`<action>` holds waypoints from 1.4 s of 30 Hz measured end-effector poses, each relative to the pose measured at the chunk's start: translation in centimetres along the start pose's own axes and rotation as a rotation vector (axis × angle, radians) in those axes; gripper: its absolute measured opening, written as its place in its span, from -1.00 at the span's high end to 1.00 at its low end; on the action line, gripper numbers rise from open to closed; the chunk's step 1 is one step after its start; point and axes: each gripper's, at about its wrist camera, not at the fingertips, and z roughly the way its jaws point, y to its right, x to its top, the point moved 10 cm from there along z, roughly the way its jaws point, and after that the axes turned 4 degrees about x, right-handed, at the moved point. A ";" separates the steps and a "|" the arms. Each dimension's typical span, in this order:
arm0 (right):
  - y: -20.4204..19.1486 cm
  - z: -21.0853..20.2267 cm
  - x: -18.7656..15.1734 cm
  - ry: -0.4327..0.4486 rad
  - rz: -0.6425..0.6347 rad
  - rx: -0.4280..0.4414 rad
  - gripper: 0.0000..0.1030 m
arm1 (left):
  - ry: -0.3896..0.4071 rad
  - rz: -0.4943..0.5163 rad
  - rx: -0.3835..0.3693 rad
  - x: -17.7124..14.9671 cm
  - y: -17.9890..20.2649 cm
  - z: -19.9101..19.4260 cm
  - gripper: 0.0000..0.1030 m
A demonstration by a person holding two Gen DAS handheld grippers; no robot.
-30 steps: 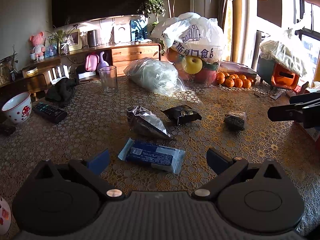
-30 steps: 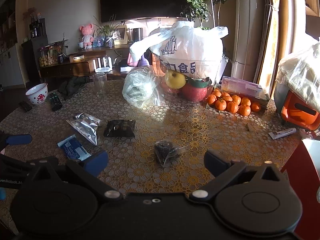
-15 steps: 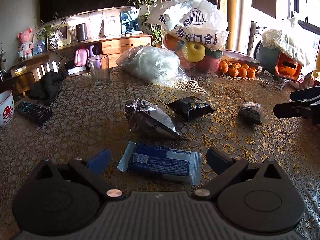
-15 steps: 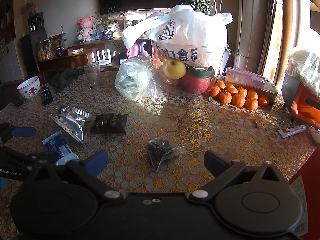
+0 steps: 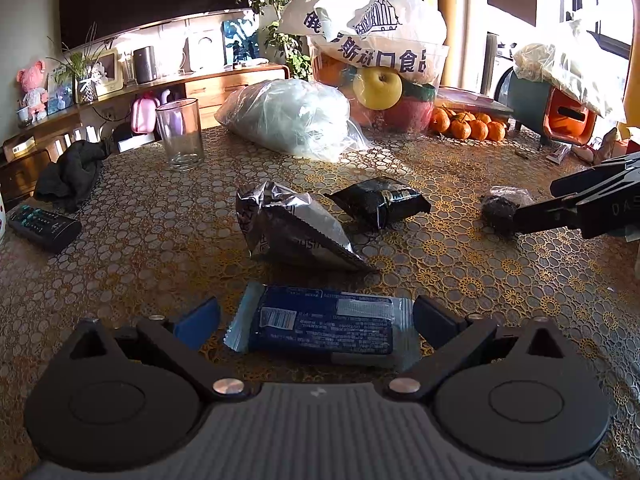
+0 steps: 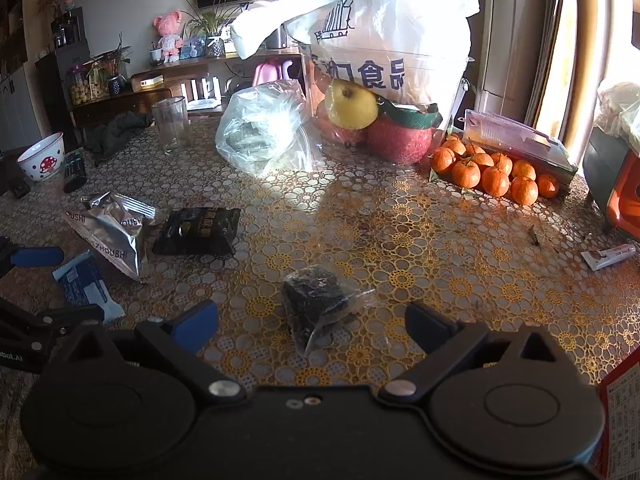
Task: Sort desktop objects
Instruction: 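Grasp the blue wrapped bar with the left gripper while the right gripper grasps the black mesh pouch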
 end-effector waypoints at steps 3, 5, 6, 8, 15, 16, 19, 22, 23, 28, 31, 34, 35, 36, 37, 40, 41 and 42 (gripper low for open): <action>-0.1 0.6 -0.1 -0.009 -0.009 0.001 -0.91 | 0.004 0.014 0.012 -0.1 0.1 0.3 -1.00; 0.0 1.0 -0.1 -0.011 -0.013 0.000 -0.91 | 0.004 0.011 0.006 -0.1 0.1 0.4 -1.00; 0.0 1.2 -0.1 -0.012 -0.013 -0.002 -0.90 | 0.006 0.011 0.005 0.0 0.1 0.4 -1.00; 0.2 1.6 -0.1 -0.013 -0.012 -0.005 -0.88 | -0.010 0.010 0.002 -0.1 0.1 0.7 -1.00; 0.4 2.7 -0.4 -0.022 -0.012 -0.015 -0.70 | -0.043 0.001 -0.014 -0.5 0.1 1.1 -1.00; 0.4 2.8 -0.4 -0.022 -0.014 -0.018 -0.67 | -0.042 0.004 -0.013 -0.5 0.2 1.1 -1.00; 0.5 2.9 -0.3 -0.024 -0.018 -0.025 -0.62 | -0.041 0.003 -0.013 -0.5 0.3 1.0 -1.00; 0.6 3.1 -0.5 -0.031 -0.016 -0.028 -0.54 | -0.042 0.004 -0.013 -0.5 0.2 1.0 -1.00; 0.7 3.1 -0.5 -0.032 -0.015 -0.027 -0.50 | -0.041 0.003 -0.012 -0.5 0.2 1.0 -1.00; 0.5 3.1 -0.5 -0.027 -0.011 -0.019 -0.44 | -0.040 0.002 -0.009 -0.5 0.3 1.0 -1.00; 0.5 3.0 -0.5 -0.025 -0.012 -0.017 -0.33 | -0.038 0.003 -0.010 -0.5 0.3 1.0 -0.99; 0.4 2.9 -0.4 -0.022 -0.013 -0.019 -0.17 | -0.032 0.006 -0.016 -0.5 0.3 0.8 -0.94; 0.4 2.9 -0.4 -0.021 -0.012 -0.020 -0.15 | -0.030 0.007 -0.017 -0.5 0.4 0.8 -0.92; 0.4 2.9 -0.4 -0.021 -0.012 -0.020 -0.10 | -0.028 0.007 -0.019 -0.5 0.4 0.7 -0.90; 0.4 2.9 -0.4 -0.022 -0.011 -0.016 -0.05 | -0.026 0.006 -0.020 -0.4 0.4 0.7 -0.88; 0.4 2.7 -0.3 -0.021 -0.016 -0.018 0.09 | -0.020 0.004 -0.012 -0.4 0.3 0.6 -0.78; 0.4 2.7 -0.3 -0.021 -0.017 -0.017 0.11 | -0.019 0.003 -0.010 -0.4 0.3 0.6 -0.76; 0.4 2.7 -0.3 -0.022 -0.014 -0.014 0.12 | -0.018 0.003 -0.010 -0.4 0.3 0.6 -0.75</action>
